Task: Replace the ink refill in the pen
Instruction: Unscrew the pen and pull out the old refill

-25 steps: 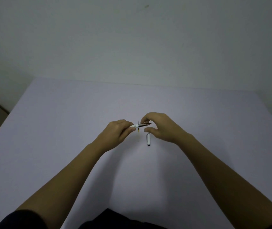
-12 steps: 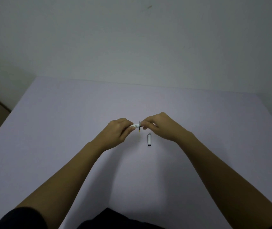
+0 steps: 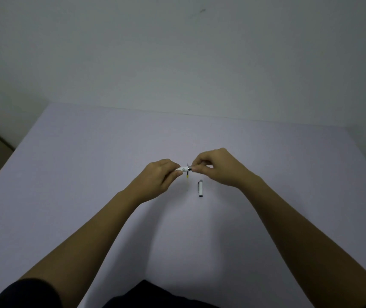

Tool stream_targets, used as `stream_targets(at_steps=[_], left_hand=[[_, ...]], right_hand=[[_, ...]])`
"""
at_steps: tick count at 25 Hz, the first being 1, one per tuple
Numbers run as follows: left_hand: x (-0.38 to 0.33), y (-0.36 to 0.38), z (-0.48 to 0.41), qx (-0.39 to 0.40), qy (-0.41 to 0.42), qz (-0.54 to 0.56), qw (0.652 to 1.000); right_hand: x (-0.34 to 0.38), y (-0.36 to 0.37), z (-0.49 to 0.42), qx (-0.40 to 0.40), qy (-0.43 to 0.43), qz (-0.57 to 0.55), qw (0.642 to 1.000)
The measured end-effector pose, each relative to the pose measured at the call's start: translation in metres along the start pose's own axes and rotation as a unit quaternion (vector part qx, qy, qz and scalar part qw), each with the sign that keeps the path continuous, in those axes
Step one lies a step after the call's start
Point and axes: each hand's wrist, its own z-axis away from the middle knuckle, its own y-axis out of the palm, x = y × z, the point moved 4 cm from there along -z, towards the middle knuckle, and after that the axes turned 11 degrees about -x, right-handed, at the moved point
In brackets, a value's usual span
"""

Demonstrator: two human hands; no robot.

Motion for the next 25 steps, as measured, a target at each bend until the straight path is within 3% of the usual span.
stream_targets(at_steps=[3,7,11,16,20,25], left_hand=[[-0.001,0.0,0.0,-0.002,-0.002,-0.003,1.0],[-0.002,-0.001,0.0,-0.002,-0.004,0.001,1.0],[-0.002,-0.002,-0.001,-0.007,-0.011,0.005,1.0],[-0.003,0.001,0.003,0.003,-0.015,0.007,1.0],[-0.002,0.0,0.001,-0.006,-0.021,0.009,1.0],[-0.001,0.001,0.001,-0.002,-0.016,0.003,1.0]], right_hand=[[0.001,-0.004,0.001,-0.025,0.001,-0.049,0.998],[-0.002,-0.001,-0.001,-0.014,0.021,-0.008,1.0],[0.001,-0.004,0.0,-0.031,0.016,-0.086,0.996],[-0.007,0.0,0.001,-0.014,0.058,-0.043,0.997],[-0.003,-0.001,0.002,-0.027,0.037,-0.11,0.993],[-0.012,0.001,0.002,-0.014,0.077,-0.08,0.994]])
